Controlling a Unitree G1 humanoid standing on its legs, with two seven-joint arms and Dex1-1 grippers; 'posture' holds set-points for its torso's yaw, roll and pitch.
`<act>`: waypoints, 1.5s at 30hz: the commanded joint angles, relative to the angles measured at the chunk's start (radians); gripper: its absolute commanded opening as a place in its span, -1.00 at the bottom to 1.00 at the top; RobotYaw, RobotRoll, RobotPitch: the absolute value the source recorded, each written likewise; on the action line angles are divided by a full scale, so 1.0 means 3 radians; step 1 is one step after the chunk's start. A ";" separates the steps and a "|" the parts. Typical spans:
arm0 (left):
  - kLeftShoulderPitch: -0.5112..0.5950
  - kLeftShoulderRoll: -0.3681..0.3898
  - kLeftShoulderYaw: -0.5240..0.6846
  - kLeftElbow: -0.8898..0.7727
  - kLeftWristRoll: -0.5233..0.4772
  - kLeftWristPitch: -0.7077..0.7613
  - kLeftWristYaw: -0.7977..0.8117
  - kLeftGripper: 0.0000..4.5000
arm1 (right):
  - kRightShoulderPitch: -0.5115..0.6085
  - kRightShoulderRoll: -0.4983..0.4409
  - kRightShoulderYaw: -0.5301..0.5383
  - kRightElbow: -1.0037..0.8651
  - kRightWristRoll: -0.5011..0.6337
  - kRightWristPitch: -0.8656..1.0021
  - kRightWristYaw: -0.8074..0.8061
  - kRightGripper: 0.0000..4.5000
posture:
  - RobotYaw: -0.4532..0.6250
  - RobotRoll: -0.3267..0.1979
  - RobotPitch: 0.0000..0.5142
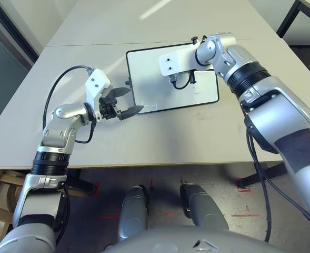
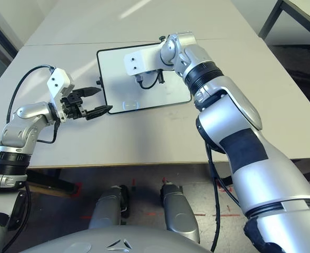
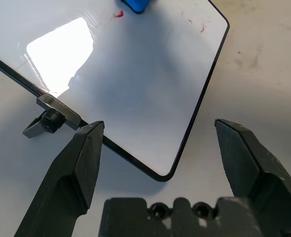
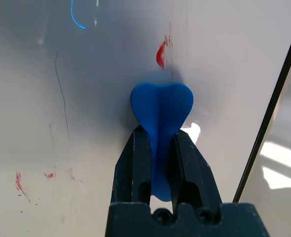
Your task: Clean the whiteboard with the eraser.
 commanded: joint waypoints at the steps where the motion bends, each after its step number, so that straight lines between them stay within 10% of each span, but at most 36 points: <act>1: 0.0040 -0.0020 -0.0001 -0.0020 0.0019 0.0005 0.0007 1.00 | 0.0049 0.0120 0.0025 0.0022 0.0011 -0.0022 -0.0006 -0.86 | -0.25 0.25 -0.52; 28: 0.0064 -0.0068 -0.0009 -0.0035 0.0019 -0.0008 0.0041 1.00 | 0.0073 0.0044 0.0013 -0.0226 0.0010 -0.0107 0.0273 -0.86 | -0.26 0.25 -0.53; 45: 0.0032 -0.0107 -0.0036 0.0013 0.0028 -0.0031 0.0005 1.00 | 0.0785 -0.1319 -0.0338 -0.1954 0.0349 0.0530 0.1511 -0.86 | -0.32 0.25 -0.49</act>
